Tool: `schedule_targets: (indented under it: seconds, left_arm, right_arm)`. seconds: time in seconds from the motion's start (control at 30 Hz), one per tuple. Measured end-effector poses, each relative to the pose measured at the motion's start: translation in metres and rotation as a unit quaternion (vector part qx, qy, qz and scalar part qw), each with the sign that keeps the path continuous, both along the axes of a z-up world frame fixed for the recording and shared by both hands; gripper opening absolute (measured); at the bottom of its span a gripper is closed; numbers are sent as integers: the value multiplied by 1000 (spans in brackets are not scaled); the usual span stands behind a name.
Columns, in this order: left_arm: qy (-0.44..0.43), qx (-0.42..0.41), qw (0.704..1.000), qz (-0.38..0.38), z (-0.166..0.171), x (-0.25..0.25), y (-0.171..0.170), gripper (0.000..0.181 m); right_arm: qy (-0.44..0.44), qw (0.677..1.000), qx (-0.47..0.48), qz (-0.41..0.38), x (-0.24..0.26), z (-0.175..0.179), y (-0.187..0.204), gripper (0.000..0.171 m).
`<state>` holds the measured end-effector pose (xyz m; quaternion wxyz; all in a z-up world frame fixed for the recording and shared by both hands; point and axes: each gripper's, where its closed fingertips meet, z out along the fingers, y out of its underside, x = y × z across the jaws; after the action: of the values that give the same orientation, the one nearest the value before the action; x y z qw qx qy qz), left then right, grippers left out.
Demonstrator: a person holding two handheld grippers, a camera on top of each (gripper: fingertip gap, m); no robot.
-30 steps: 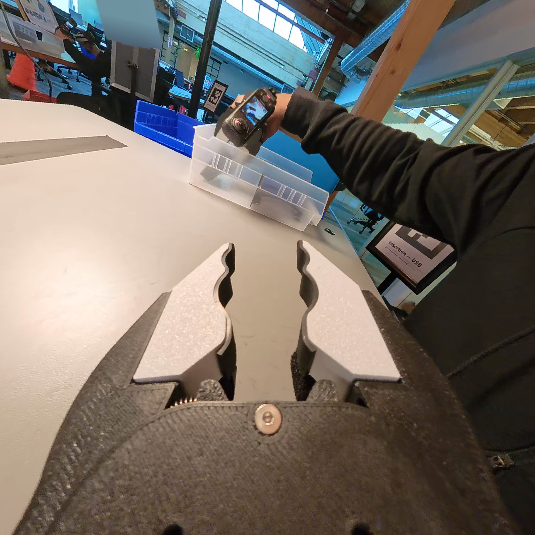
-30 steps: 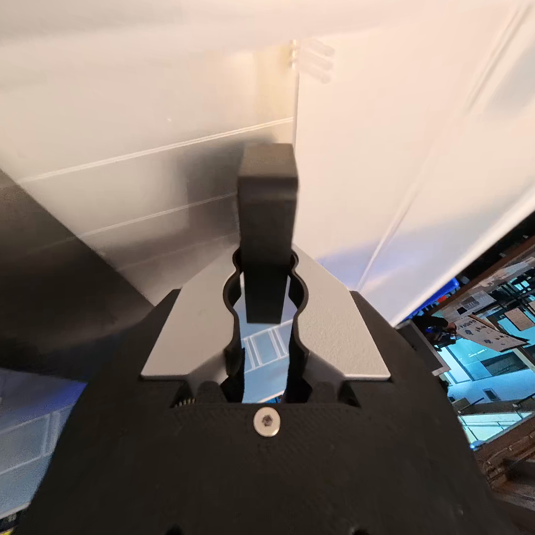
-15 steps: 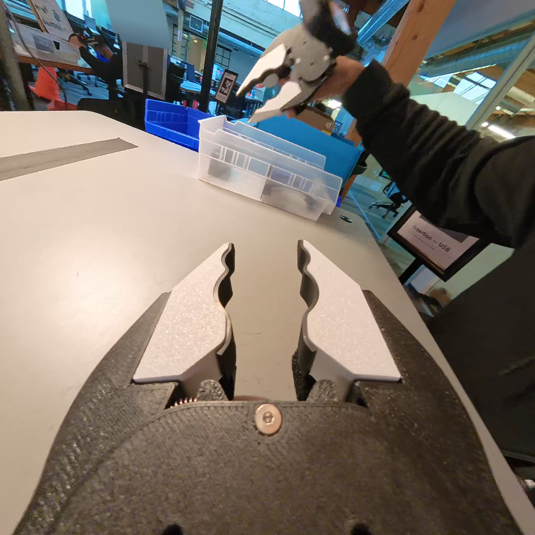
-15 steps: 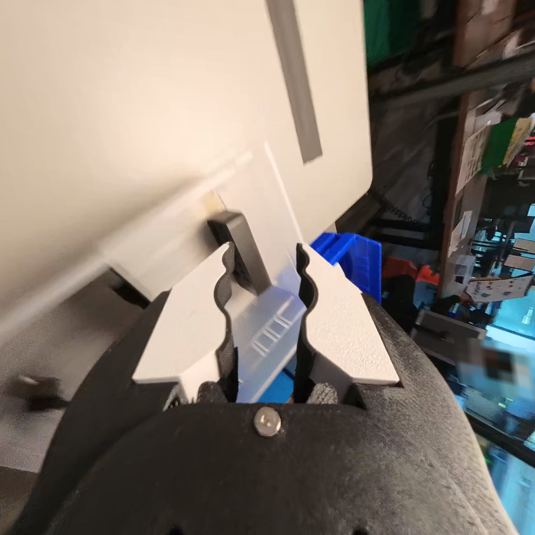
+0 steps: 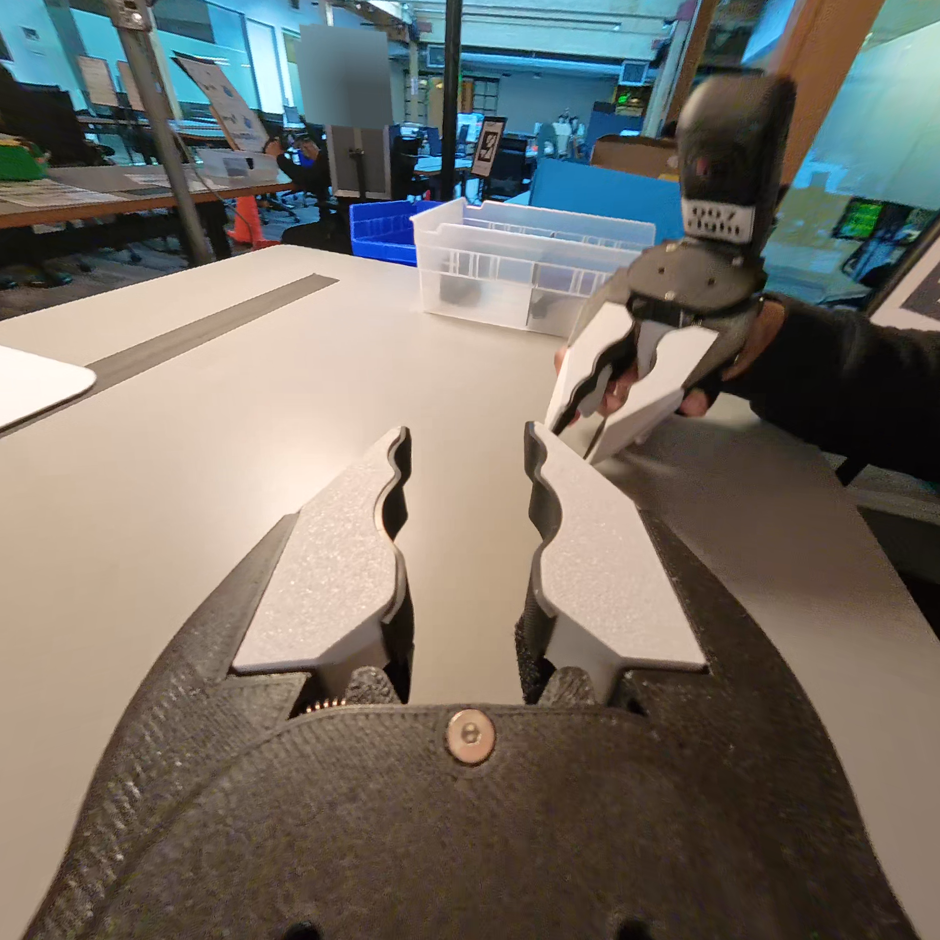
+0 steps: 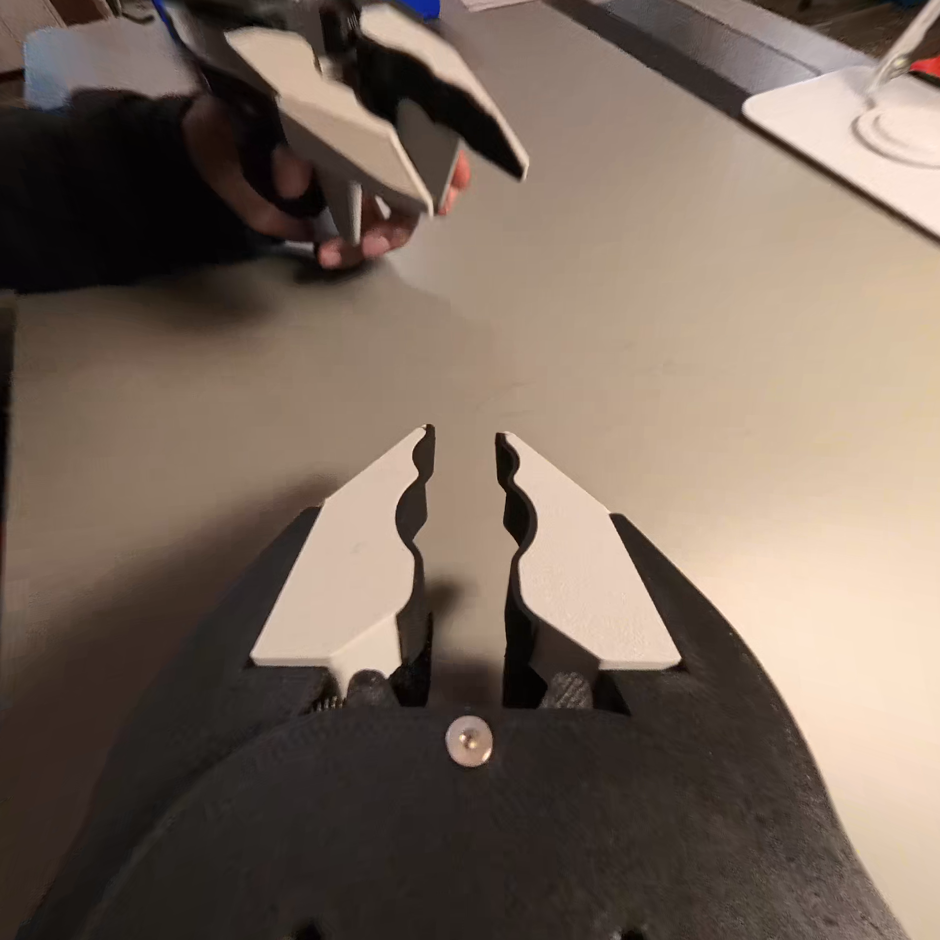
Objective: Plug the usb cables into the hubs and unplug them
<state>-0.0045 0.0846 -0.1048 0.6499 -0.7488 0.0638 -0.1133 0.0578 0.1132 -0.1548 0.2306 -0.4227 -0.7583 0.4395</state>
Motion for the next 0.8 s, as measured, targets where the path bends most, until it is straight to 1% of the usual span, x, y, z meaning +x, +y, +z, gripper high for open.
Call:
schedule_targets:
  seconds: [0.07,0.1,0.13,0.2,0.3,0.37,0.43,0.5,0.57,0.6,0.63,0.7,0.73,0.8]
  left_arm:
    - [7,-5,1000,20,-2,-4,-12,47]
    - [8,-8,999,34,-3,-8,-19,47]
    - [11,-15,999,50,-4,-12,-27,48]
    - [17,-20,995,92,-1,-24,-48,49]
    - [-12,6,985,174,26,-53,-98,56]
    - [-15,22,966,257,54,-86,-148,59]
    - [-6,22,932,363,82,-131,-210,59]
    - [1,-2,877,480,101,-181,-283,59]
    - [-19,-49,811,583,102,-229,-358,58]
    - [-39,-70,784,616,98,-249,-389,60]
    - [-62,-89,763,638,90,-267,-415,61]
    - [-117,-128,732,658,67,-299,-453,63]
    - [-146,-149,722,660,52,-312,-466,64]
    - [-195,-186,709,652,24,-331,-478,67]
  right_arm:
    - [-21,999,33,-5,-3,-21,-2,21]
    - [-20,998,52,-8,-5,-24,-2,26]
    - [-13,998,68,-5,-6,-25,-2,26]
    - [-28,996,80,2,-5,-31,-4,31]
    - [-41,996,76,3,-5,-34,-3,33]
    - [-43,997,64,3,-5,-32,-2,33]
    - [-42,998,53,5,-5,-30,-3,33]
    - [-42,998,46,6,-4,-29,-3,33]
    - [-40,998,43,11,-4,-28,-4,34]
    - [-38,998,44,12,-3,-27,-4,34]
    - [-36,998,45,13,-3,-27,-5,34]
    - [-31,998,49,16,-2,-27,-6,34]
    - [-30,998,52,17,-2,-27,-6,34]
    - [-30,998,56,17,-1,-28,-6,35]
